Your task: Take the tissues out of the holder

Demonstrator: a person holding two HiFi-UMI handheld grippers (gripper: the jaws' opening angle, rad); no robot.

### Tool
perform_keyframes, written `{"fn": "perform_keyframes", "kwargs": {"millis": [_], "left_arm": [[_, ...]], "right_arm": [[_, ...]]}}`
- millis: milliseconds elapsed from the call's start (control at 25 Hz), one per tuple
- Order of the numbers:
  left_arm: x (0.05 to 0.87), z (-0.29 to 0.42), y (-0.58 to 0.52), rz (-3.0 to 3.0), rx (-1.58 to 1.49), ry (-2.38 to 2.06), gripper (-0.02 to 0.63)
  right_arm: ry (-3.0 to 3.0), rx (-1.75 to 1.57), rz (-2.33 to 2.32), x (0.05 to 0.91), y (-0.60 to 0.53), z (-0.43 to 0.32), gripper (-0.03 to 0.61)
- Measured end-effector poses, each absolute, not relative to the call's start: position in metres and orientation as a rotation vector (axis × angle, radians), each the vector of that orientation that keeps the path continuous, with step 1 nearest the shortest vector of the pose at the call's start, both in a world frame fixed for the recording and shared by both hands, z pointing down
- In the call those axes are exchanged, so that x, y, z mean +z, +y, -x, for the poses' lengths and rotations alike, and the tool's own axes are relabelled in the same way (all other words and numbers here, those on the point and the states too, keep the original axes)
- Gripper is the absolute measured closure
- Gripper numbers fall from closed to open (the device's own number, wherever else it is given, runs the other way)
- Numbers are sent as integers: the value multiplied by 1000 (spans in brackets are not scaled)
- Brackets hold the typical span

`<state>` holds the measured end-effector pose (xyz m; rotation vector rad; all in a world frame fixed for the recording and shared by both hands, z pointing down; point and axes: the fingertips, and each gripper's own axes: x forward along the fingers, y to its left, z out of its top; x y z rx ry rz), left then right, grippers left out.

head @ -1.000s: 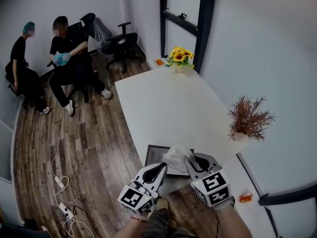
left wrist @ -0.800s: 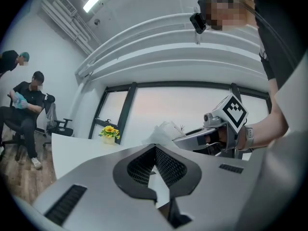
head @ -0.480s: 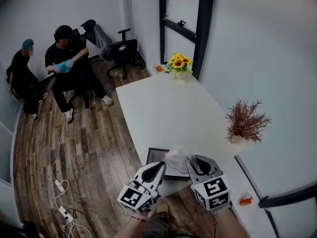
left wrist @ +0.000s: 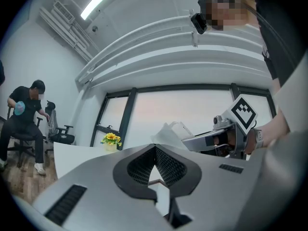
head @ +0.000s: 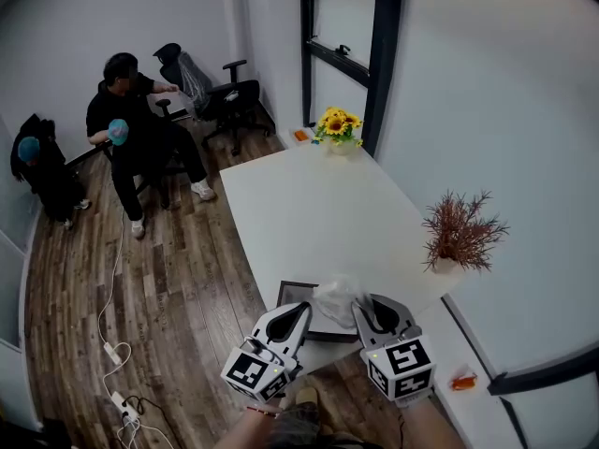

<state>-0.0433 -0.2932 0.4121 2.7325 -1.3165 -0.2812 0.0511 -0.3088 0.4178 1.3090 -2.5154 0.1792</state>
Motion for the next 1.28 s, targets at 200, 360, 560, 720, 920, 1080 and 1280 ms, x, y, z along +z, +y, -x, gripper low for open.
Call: {"fn": "perform_keyframes", "kwargs": {"millis": [200, 360, 560, 720, 920, 1080, 1280], "left_arm": [[409, 47, -292, -2701, -266, -1351, 606], [404, 50, -292, -2724, -287, -1367, 606], [400, 54, -293, -2714, -296, -1380, 607], [399, 54, -293, -2725, -307, -1382, 606], [398, 54, -295, -2707, -301, -1388, 606], [400, 53, -297, -2721, -302, -1386, 606], [392, 51, -299, -2726, -318, -1391, 606]], "right_arm": [[-2525, 162, -1355, 412, -305, -51, 518], [-2533, 169, -1386, 411, -303, -47, 518], [-2538, 164, -1419, 410, -300, -43, 518], [-2539, 147, -1441, 407, -299, -45, 518], [-2535, 129, -1474, 403, -300, -46, 518], [-2533, 128, -1490, 403, -300, -48, 518], [-2541, 120, -1507, 400, -301, -49, 518]]}}
